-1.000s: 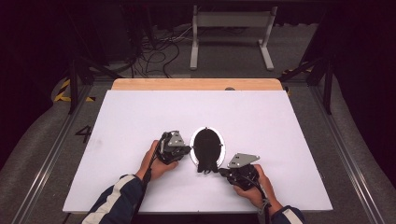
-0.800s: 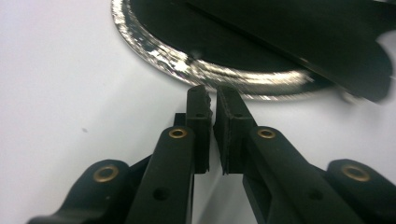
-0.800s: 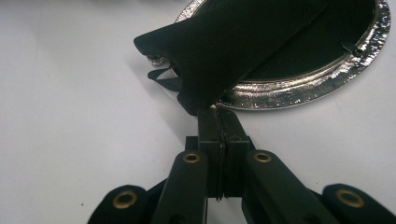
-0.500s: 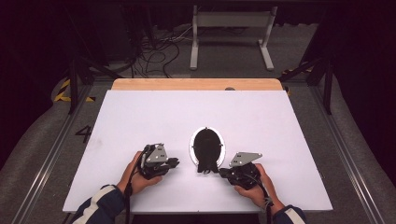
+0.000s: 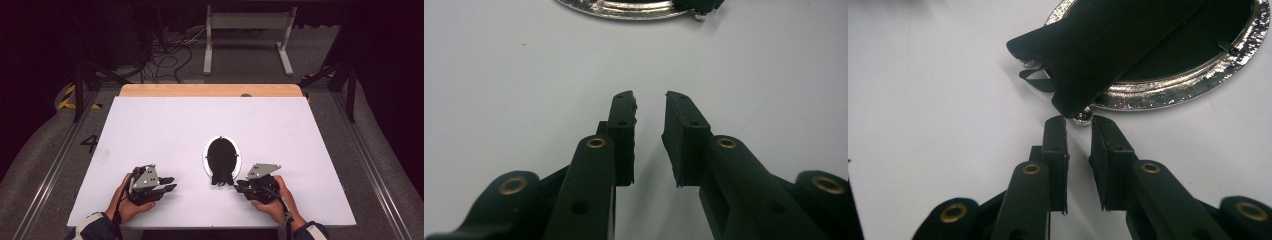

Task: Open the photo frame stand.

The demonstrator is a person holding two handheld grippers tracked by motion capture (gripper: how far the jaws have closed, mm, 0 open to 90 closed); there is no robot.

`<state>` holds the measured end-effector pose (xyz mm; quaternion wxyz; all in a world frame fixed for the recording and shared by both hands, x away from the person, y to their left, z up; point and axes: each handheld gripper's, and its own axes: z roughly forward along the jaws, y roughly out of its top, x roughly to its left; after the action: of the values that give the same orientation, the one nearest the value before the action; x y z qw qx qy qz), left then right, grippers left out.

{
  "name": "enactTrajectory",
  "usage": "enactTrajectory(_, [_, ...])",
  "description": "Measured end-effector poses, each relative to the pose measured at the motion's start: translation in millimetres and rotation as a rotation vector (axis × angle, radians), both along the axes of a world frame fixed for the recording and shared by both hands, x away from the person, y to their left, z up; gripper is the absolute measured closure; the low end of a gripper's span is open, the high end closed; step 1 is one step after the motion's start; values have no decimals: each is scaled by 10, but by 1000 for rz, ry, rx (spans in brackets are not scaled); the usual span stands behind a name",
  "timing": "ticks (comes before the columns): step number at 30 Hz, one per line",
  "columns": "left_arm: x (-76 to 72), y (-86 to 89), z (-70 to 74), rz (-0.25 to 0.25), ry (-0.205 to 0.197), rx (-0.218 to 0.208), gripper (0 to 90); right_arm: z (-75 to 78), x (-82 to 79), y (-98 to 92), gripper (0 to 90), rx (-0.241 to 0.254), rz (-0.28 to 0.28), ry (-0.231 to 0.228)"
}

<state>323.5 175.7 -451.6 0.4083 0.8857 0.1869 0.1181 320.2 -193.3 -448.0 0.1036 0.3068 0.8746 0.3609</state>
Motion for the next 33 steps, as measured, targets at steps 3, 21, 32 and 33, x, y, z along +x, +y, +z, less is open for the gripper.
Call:
enactTrajectory(3, [-49, -9, 2, 1, -2, 5, 733, 4, -6, -7, 773, 4, 4, 1])
enactTrajectory(21, [-222, 112, -38, 75, -18, -2, 386, -19, 17, 63, 700, -35, 20, 30])
enactTrajectory(32, [-173, 142, -69, 117, -1, 13, 325, -8, 65, 143, 739, -71, 13, 24])
enactTrajectory(33, [-167, 139, -72, 118, -1, 15, 325, -7, 71, 153, 740, -70, 8, 28])
